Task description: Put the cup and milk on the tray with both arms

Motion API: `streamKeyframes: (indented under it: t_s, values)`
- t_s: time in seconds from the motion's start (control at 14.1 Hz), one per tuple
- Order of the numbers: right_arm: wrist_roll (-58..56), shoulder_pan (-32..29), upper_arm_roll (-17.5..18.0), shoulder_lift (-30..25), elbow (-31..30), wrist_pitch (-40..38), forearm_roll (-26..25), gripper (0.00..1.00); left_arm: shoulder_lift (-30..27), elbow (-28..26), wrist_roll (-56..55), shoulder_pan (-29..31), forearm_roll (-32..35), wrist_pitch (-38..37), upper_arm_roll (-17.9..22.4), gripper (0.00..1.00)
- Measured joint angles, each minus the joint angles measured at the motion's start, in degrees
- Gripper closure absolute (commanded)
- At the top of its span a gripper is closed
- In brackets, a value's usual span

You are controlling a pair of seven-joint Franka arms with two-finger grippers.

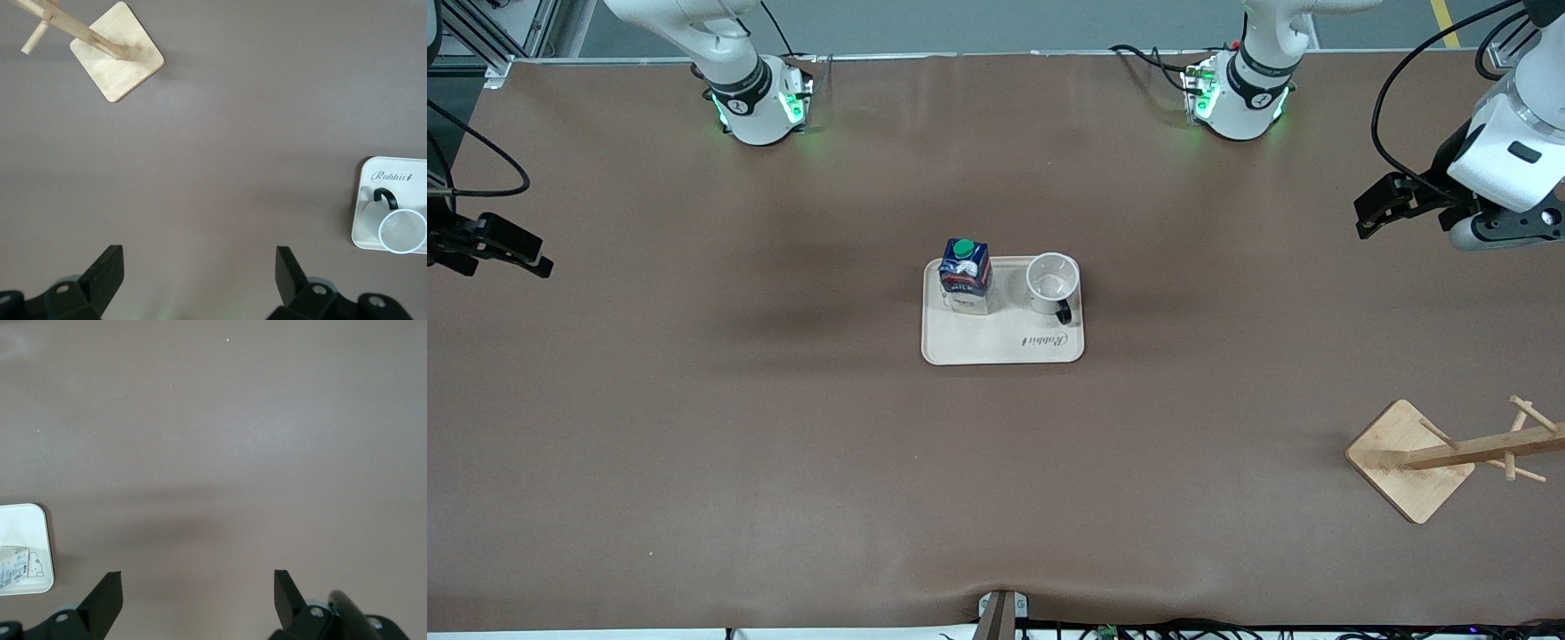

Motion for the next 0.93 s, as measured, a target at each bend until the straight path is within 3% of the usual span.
streamKeyframes:
  t_s: [0.14,0.36,0.93]
  values:
    - [0.0,-2.1,1.6,0.0,0.0,0.0,0.0,0.0,0.0,0.0,0.0,0.1,0.0,0.0,0.0,0.0]
    - [0.0,-11.0,10.7,0.0,0.0,0.0,0.0,0.0,0.0,0.0,0.0,0.2,0.0,0.0,0.0,0.0]
    - [0.0,-12.1,12.3,-0.1,0.1,-0.2,0.0,0.0,0.0,0.1,0.0,0.3,0.0,0.1,0.0,0.0]
